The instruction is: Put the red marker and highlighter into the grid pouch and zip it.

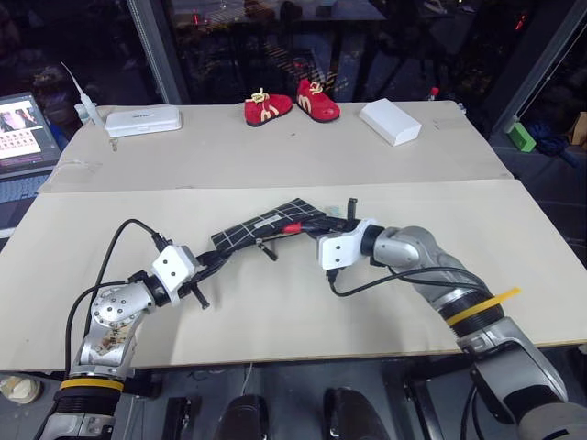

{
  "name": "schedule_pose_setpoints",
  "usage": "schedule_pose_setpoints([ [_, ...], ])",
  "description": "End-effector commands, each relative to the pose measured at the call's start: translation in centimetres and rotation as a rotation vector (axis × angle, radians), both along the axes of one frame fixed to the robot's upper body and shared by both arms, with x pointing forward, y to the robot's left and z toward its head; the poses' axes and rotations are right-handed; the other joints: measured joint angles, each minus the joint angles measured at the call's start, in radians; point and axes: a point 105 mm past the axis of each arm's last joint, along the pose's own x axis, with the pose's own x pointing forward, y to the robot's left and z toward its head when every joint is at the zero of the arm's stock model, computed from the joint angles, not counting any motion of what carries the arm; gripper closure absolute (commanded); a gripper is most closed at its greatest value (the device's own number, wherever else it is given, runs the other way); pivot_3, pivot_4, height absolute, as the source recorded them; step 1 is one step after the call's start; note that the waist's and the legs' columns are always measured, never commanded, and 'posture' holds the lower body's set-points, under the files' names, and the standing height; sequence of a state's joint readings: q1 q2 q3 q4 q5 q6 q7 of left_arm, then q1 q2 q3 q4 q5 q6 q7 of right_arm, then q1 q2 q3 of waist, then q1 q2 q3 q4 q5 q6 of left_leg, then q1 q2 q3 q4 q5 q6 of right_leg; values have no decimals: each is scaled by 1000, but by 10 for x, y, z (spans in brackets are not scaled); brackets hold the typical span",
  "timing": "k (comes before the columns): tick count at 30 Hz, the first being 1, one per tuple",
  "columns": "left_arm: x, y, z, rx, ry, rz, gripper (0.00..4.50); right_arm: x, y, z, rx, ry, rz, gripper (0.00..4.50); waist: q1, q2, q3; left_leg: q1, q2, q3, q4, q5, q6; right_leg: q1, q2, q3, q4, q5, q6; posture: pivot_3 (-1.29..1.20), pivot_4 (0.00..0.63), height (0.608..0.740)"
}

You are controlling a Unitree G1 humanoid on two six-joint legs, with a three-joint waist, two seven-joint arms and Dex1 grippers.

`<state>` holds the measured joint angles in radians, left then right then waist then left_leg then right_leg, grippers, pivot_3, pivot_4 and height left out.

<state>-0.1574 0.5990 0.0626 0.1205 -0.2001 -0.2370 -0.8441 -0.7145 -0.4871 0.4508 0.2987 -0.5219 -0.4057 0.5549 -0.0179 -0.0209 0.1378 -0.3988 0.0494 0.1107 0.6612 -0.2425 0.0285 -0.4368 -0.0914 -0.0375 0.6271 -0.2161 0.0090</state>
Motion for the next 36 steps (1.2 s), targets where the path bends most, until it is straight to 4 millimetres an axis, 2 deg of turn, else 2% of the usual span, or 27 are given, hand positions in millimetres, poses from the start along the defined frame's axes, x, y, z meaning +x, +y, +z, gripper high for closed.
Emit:
schedule_pose_setpoints([
  [1,1,-5,10,-16,-36,-24,4500,-5,28,7,15,-41,90,4005,-3,0,0,0,0,0,0,0,0,0,0,0,0,0,0,0,150,740],
  [5,2,-9,11,-21,-40,-35,4500,1,48,4,2,-55,124,4005,-3,0,0,0,0,0,0,0,-1,0,0,0,1,0,0,0,150,740],
  [9,3,-9,12,-24,-43,-32,4500,7,57,7,10,-69,137,4005,-1,0,0,0,0,0,0,1,-1,0,0,0,1,0,0,0,150,740],
  [15,3,-7,13,-23,-46,-26,4500,3,63,4,36,-44,175,4005,-2,0,0,0,0,0,0,1,-1,0,0,0,1,0,0,0,150,740],
  [16,3,-7,13,-23,-46,-25,4500,2,61,3,48,-10,174,3505,-2,0,0,0,0,0,0,1,-1,0,0,0,1,0,0,0,150,740],
  [17,3,-6,13,-23,-46,-24,4500,3,59,4,61,12,164,2988,-3,0,0,0,0,0,0,1,-1,0,0,0,1,0,0,0,150,740],
  [18,3,-6,13,-24,-46,-23,4500,6,56,6,72,19,144,2810,-3,0,0,0,0,0,0,1,-1,0,0,0,1,0,0,0,150,740],
  [20,2,-6,12,-22,-44,-24,4500,11,49,13,93,15,118,2055,-3,0,0,0,0,0,0,1,-1,0,0,0,1,0,0,0,150,740],
  [23,2,-6,12,-23,-43,-25,4500,19,33,35,161,-29,98,2055,-2,0,0,0,0,0,0,1,-1,0,0,0,1,0,0,0,150,740],
  [26,2,-6,11,-22,-40,-26,4500,14,18,50,244,22,126,2055,0,0,0,0,0,0,0,1,-1,0,0,0,1,0,0,0,150,740],
  [29,1,-6,10,-22,-40,-24,4500,6,-3,53,353,298,104,2055,1,0,0,0,0,0,0,1,-1,0,0,0,1,0,0,0,150,740],
  [32,0,-5,10,-23,-40,-20,4500,-18,-23,48,397,621,127,2055,3,0,0,0,1,-1,0,0,-1,1,0,-1,1,0,0,0,150,740],
  [34,0,-5,9,-24,-40,-18,4500,-27,-33,54,458,728,132,2055,5,0,0,0,2,-2,0,0,0,1,-1,-1,1,0,0,0,150,740],
  [36,-1,-5,9,-24,-40,-14,4500,-21,-43,57,514,756,74,2055,4,0,0,0,1,-2,0,0,0,1,-1,-1,1,0,-1,0,150,740],
])
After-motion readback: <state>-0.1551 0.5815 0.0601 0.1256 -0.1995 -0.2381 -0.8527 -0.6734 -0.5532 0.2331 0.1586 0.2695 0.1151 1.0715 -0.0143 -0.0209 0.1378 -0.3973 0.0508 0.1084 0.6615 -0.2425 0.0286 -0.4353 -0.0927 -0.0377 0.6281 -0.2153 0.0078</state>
